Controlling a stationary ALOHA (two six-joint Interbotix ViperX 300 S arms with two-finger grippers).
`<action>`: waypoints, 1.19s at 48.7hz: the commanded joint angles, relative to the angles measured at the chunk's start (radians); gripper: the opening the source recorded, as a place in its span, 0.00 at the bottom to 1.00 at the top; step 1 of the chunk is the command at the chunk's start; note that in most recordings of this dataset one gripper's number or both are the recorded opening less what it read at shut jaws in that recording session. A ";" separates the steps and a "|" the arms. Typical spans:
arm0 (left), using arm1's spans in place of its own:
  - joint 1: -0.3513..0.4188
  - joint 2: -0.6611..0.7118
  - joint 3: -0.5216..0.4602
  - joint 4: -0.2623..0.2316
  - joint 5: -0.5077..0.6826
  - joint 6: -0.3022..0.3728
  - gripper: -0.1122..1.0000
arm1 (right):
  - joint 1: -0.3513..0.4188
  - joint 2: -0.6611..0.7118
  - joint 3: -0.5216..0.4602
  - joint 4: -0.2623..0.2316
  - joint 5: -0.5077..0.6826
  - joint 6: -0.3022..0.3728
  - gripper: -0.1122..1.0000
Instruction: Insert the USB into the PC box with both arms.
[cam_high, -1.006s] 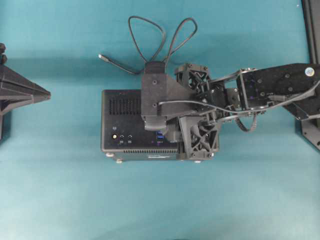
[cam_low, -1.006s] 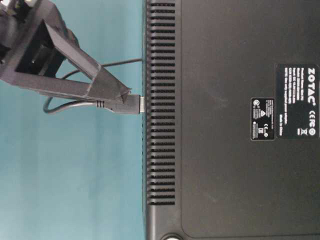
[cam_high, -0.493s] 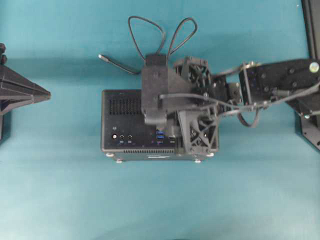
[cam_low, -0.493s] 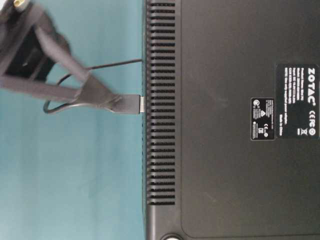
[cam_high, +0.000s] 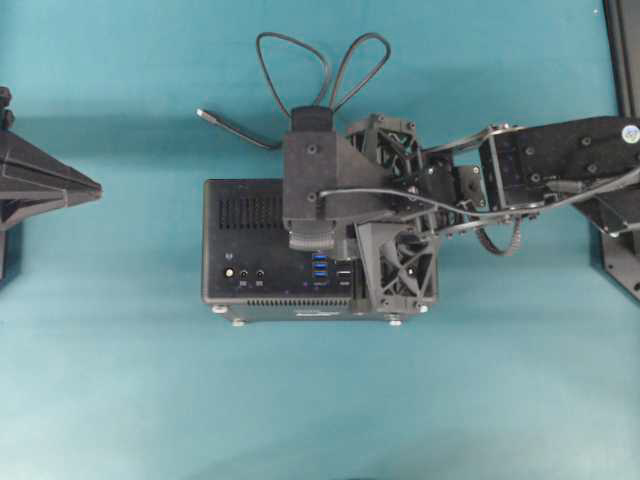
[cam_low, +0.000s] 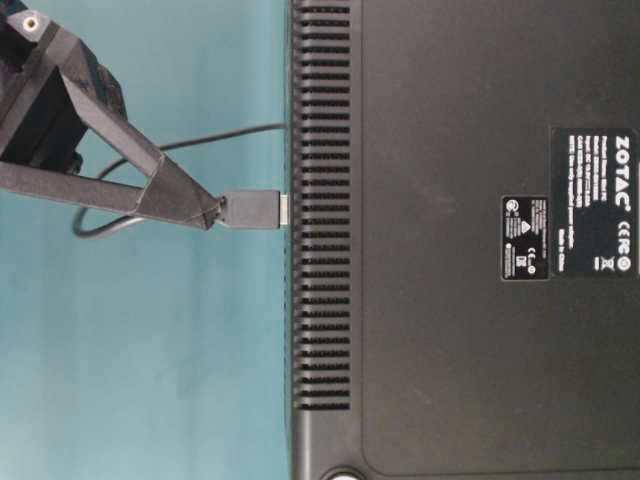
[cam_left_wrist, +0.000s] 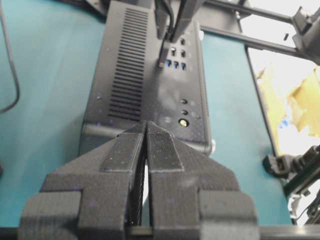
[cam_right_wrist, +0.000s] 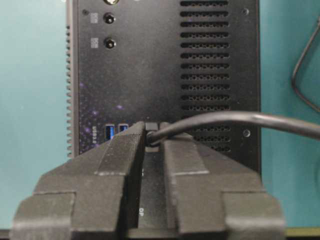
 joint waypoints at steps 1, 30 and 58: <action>-0.002 0.005 -0.008 0.003 -0.009 -0.002 0.10 | 0.000 -0.021 -0.015 0.006 -0.005 0.008 0.19; 0.000 0.003 -0.005 0.003 -0.009 -0.003 0.10 | -0.012 -0.003 -0.009 0.038 -0.006 -0.002 0.19; -0.002 0.003 0.000 0.003 -0.009 -0.003 0.10 | 0.034 0.018 -0.015 0.092 -0.015 0.012 0.19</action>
